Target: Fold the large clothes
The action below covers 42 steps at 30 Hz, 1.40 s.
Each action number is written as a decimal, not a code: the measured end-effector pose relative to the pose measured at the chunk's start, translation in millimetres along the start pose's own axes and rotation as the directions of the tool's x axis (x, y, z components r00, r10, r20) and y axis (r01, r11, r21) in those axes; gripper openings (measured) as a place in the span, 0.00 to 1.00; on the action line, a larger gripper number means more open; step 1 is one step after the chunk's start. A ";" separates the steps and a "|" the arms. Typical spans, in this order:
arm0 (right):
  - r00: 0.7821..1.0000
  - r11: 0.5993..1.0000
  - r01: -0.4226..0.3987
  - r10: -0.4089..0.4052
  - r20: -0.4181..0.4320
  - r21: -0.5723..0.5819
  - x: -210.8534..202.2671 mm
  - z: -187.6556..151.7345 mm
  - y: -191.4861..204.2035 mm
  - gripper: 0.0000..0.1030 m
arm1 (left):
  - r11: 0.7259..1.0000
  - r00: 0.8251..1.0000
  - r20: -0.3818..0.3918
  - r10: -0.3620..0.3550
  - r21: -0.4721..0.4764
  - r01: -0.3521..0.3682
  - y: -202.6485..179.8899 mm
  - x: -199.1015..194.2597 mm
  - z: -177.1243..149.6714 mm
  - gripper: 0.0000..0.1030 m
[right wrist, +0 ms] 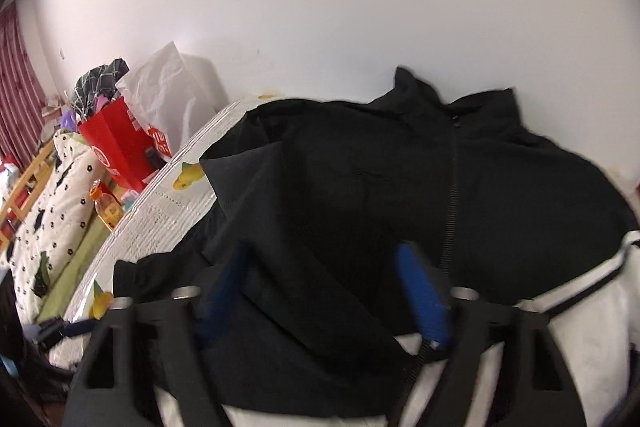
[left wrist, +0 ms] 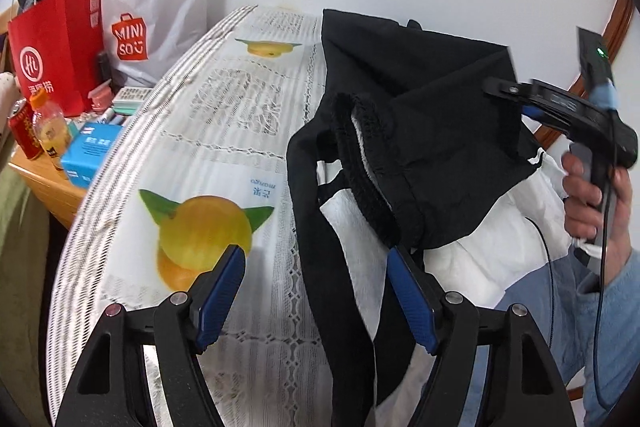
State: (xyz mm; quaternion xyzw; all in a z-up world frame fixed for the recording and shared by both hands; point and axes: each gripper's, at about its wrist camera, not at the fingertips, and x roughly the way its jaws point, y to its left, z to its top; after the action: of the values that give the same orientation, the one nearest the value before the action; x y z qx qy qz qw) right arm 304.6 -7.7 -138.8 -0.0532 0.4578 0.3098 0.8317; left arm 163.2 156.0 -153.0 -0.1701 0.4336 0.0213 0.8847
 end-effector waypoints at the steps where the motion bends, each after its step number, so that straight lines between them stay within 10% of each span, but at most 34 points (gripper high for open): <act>1: 1.000 1.000 -0.007 0.007 -0.020 -0.008 7.9 2.4 1.1 0.29 | 1.000 1.000 -0.004 0.000 0.007 0.000 -0.7 2.5 0.0 0.69; 2: 0.999 1.000 0.001 -0.002 -0.034 -0.024 13.9 4.5 2.7 0.08 | 1.000 1.000 -0.007 0.008 0.016 -0.008 -1.9 5.0 0.0 0.69; 10: 0.990 0.974 0.140 -0.139 -0.022 0.178 29.5 8.5 -66.9 0.07 | 0.998 0.999 0.001 0.044 0.053 -0.044 -6.8 7.8 -3.5 0.69; 15: 0.954 0.939 0.283 -0.256 -0.154 0.194 45.2 4.0 -91.8 0.26 | 0.998 0.999 0.001 0.042 0.049 -0.042 -5.1 5.8 -2.6 0.69; 18: 0.938 0.931 0.345 -0.338 -0.078 0.115 23.3 4.2 -70.8 0.47 | 0.998 0.999 0.007 0.049 0.050 -0.049 -4.9 2.1 -1.6 0.69; 22: 0.964 0.964 0.266 -0.266 0.015 -0.016 2.0 -1.8 -9.3 0.70 | 0.996 0.997 0.019 0.074 0.052 -0.074 -4.2 -3.6 0.5 0.69; 27: 0.996 0.974 0.077 -0.084 -0.025 -0.215 19.2 -26.6 79.8 0.72 | 0.996 0.997 0.018 0.080 0.040 -0.081 1.7 -13.3 -4.0 0.69; 34: 0.994 0.915 0.041 -0.080 -0.079 -0.401 67.8 -52.1 145.6 0.73 | 0.996 0.996 0.026 0.084 0.029 -0.084 4.5 -23.2 -5.4 0.69; 36: 0.989 0.920 0.093 -0.129 -0.071 -0.380 85.0 -45.2 148.2 0.68 | 0.995 0.995 0.025 0.097 0.031 -0.098 3.1 -22.1 -4.4 0.69; 39: 0.992 0.962 0.016 -0.050 -0.115 -0.274 78.8 -36.2 125.2 0.13 | 0.996 0.996 0.028 0.089 0.025 -0.090 1.3 -23.3 -3.9 0.69; 42: 0.999 0.979 0.010 -0.018 -0.038 -0.202 44.3 -28.9 96.5 0.12 | 0.994 0.995 0.031 0.100 0.031 -0.101 -2.3 -24.0 -2.9 0.69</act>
State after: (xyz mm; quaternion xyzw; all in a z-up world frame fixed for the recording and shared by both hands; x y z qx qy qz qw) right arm 246.3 79.6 -171.8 -0.1464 0.4401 0.3477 0.8148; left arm 146.5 155.6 -135.3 -0.1336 0.4287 0.0611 0.8914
